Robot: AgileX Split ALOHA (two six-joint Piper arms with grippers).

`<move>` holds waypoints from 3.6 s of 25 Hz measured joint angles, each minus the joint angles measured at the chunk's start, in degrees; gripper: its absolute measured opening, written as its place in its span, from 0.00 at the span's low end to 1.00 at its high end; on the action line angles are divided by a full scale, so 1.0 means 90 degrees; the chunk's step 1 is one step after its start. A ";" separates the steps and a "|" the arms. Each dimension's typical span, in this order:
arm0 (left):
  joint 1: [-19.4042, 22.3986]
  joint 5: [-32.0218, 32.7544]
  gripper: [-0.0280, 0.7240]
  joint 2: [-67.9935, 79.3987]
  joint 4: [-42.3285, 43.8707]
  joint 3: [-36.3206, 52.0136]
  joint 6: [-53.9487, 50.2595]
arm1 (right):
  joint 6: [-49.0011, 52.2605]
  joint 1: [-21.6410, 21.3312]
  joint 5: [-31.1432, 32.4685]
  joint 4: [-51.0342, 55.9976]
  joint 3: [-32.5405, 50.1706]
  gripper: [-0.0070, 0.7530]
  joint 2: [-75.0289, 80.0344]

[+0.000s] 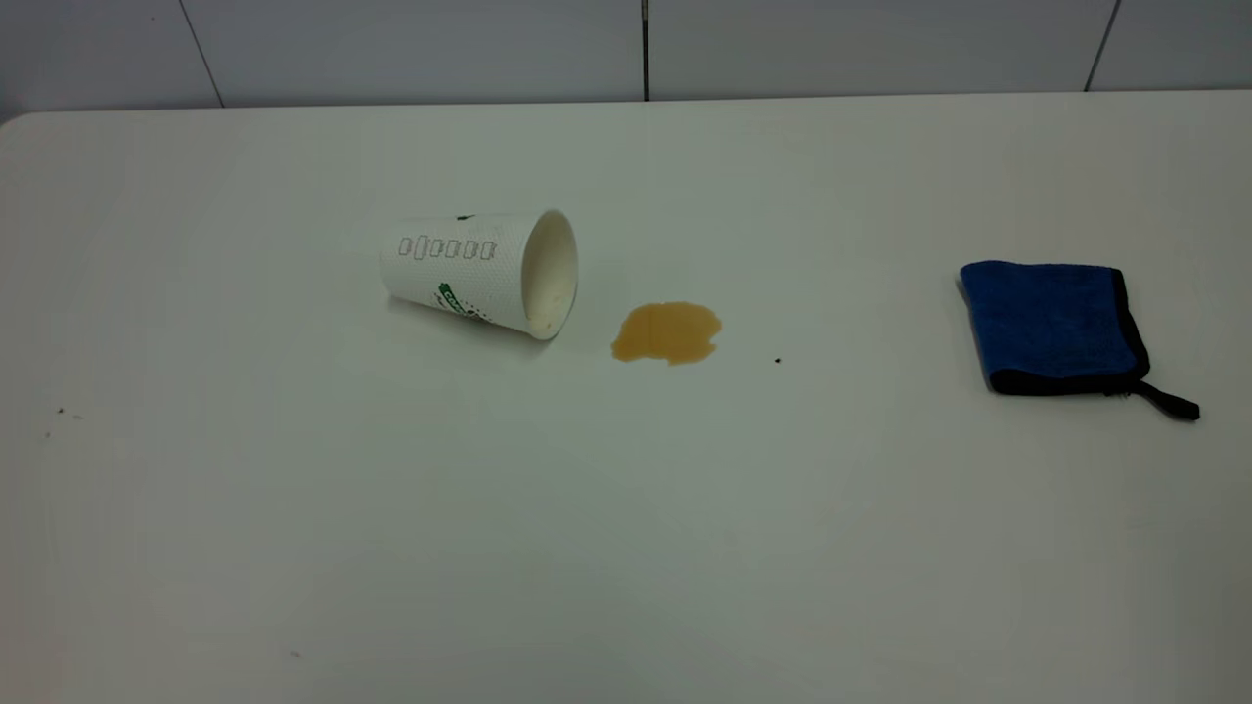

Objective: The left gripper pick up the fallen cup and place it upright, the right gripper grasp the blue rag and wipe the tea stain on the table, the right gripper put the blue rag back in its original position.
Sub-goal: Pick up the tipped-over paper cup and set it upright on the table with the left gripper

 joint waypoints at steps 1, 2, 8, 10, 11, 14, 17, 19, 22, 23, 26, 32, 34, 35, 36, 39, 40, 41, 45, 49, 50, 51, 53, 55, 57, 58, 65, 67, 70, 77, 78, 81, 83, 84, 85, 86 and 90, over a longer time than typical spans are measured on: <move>0.0000 0.0000 0.81 0.0000 0.0000 0.0000 0.0000 | 0.0000 0.0000 0.0000 0.0000 0.0000 0.32 0.0000; 0.0000 0.0000 0.81 0.0000 0.0000 0.0000 0.0000 | 0.0000 0.0000 0.0000 0.0000 0.0000 0.32 0.0000; 0.0000 0.0000 0.81 0.0000 0.0000 0.0000 0.0000 | 0.0000 0.0000 0.0000 0.0000 0.0000 0.32 0.0000; 0.0000 0.0000 0.81 0.0000 0.0000 0.0000 0.0000 | 0.0000 0.0000 0.0000 0.0000 0.0000 0.32 0.0000; 0.0000 0.0000 0.81 0.0000 0.0000 0.0000 0.0000 | 0.0000 0.0000 0.0000 0.0000 0.0000 0.32 0.0000; 0.0000 0.0000 0.81 0.0000 0.0000 0.0000 0.0000 | 0.0000 0.0000 0.0000 0.0000 0.0000 0.32 0.0000; 0.0000 0.0000 0.81 0.0000 0.0000 0.0000 0.0000 | 0.0000 0.0000 0.0000 0.0000 0.0000 0.32 0.0000; 0.0000 0.0000 0.81 0.0000 0.0000 0.0000 0.0000 | 0.0000 0.0000 0.0000 0.0000 0.0000 0.32 0.0000; 0.0000 0.0000 0.81 0.0000 0.0000 0.0000 0.0000 | 0.0000 0.0000 0.0000 0.0000 0.0000 0.32 0.0000; 0.0000 0.0000 0.81 0.0000 0.0000 0.0000 0.0000 | 0.0000 0.0000 0.0000 0.0000 0.0000 0.32 0.0000; 0.0000 0.0000 0.81 0.0000 0.0000 0.0000 0.0000 | 0.0000 0.0000 0.0000 0.0000 0.0000 0.32 0.0000; 0.0000 0.0000 0.81 0.0000 0.0000 0.0000 0.0000 | 0.0000 0.0000 0.0000 0.0000 0.0000 0.32 0.0000; 0.0000 0.0000 0.81 0.0000 0.0000 0.0000 0.0000 | 0.0000 0.0000 0.0000 0.0000 0.0000 0.32 0.0000; 0.0000 0.0000 0.81 0.0000 0.0000 0.0000 0.0000 | 0.0000 0.0000 0.0000 0.0000 0.0000 0.32 0.0000; 0.0000 0.0000 0.81 0.0000 0.0000 0.0000 0.0000 | 0.0000 0.0000 0.0000 0.0000 0.0000 0.32 0.0000; 0.0000 0.0000 0.81 0.0000 0.0000 0.0000 0.0000 | 0.0000 0.0000 0.0000 0.0000 0.0000 0.32 0.0000; 0.0000 0.0000 0.81 0.0000 0.0000 0.0000 0.0000 | 0.0000 0.0000 0.0000 0.0000 0.0000 0.32 0.0000; 0.0000 0.0000 0.81 0.0000 0.0000 0.0000 0.0000 | 0.0000 0.0000 0.0000 0.0000 0.0000 0.32 0.0000; 0.0000 0.0000 0.81 0.0000 0.0000 0.0000 0.0000 | 0.0000 0.0000 0.0000 0.0000 0.0000 0.32 0.0000; 0.0000 0.0000 0.81 0.0000 0.0000 0.0000 0.0000 | 0.0000 0.0000 0.0000 0.0000 0.0000 0.32 0.0000; 0.0000 0.0000 0.81 0.0000 0.0000 0.0000 0.0000 | 0.0000 0.0000 0.0000 0.0000 0.0000 0.32 0.0000; 0.0000 0.0000 0.81 0.0000 0.0000 0.0000 0.0005 | 0.0000 0.0000 0.0000 0.0000 0.0000 0.32 0.0000; 0.0000 0.0000 0.81 0.0000 0.0000 0.0000 0.0005 | 0.0000 0.0000 0.0000 0.0000 0.0000 0.32 0.0000; 0.0000 0.0000 0.81 0.0000 0.0000 0.0000 0.0005 | 0.0000 0.0000 0.0000 0.0000 0.0000 0.32 0.0000; 0.0000 0.0000 0.81 0.0000 0.0000 0.0000 0.0005 | 0.0000 0.0000 0.0000 0.0000 0.0000 0.32 0.0000; 0.0000 0.0000 0.81 0.0000 0.0000 0.0000 -0.0015 | 0.0000 0.0000 0.0000 0.0000 0.0000 0.32 0.0000; 0.0000 -0.0382 0.81 0.0287 0.0000 -0.0088 -0.0143 | 0.0000 0.0000 0.0000 0.0000 0.0000 0.32 0.0000; 0.0000 -0.0849 0.81 0.0616 0.0000 -0.0089 -0.0173 | 0.0000 0.0000 0.0000 0.0000 0.0000 0.32 0.0000; 0.0000 -0.1570 0.81 0.1393 0.0000 -0.0089 -0.0177 | 0.0000 0.0000 0.0000 0.0000 0.0000 0.32 0.0000; 0.0000 -0.2568 0.81 0.4353 0.0012 -0.1036 -0.0135 | 0.0000 0.0000 0.0000 0.0000 0.0000 0.32 0.0000; 0.0000 -0.2610 0.81 0.4856 0.0012 -0.1260 -0.0098 | 0.0000 0.0000 0.0000 0.0000 0.0000 0.32 0.0000; -0.0032 -0.2627 0.82 0.6240 -0.0002 -0.2088 -0.0015 | 0.0000 0.0000 0.0000 0.0000 0.0000 0.32 0.0000; -0.0236 -0.2608 0.84 0.7150 0.0054 -0.2570 -0.0010 | 0.0000 0.0000 0.0000 0.0000 0.0000 0.32 0.0000; -0.0375 -0.2602 0.86 0.7504 0.0126 -0.2809 -0.0010 | 0.0000 0.0000 0.0000 0.0000 0.0000 0.32 0.0000; -0.0570 -0.2602 0.87 0.7913 0.0252 -0.3001 -0.0010 | 0.0000 0.0000 0.0000 0.0000 0.0000 0.32 0.0000; -0.0793 -0.2617 0.89 0.8315 0.0382 -0.3221 -0.0032 | 0.0000 0.0000 0.0000 0.0000 0.0000 0.32 0.0000; -0.1754 -0.2608 0.94 0.9803 0.1223 -0.4146 -0.0725 | 0.0000 0.0000 0.0000 0.0000 0.0000 0.32 0.0000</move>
